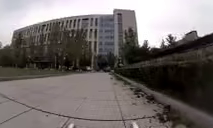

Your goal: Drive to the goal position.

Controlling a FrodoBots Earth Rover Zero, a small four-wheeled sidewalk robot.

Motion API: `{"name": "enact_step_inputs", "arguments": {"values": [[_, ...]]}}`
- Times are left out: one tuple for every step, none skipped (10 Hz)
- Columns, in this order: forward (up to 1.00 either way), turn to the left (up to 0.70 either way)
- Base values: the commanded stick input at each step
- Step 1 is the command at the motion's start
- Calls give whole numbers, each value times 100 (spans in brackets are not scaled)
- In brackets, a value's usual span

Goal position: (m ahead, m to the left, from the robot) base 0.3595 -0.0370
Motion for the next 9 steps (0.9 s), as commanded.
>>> {"name": "enact_step_inputs", "arguments": {"values": [[70,0],[70,0],[70,0],[70,0],[70,0],[70,0],[70,0],[70,0],[70,0]]}}
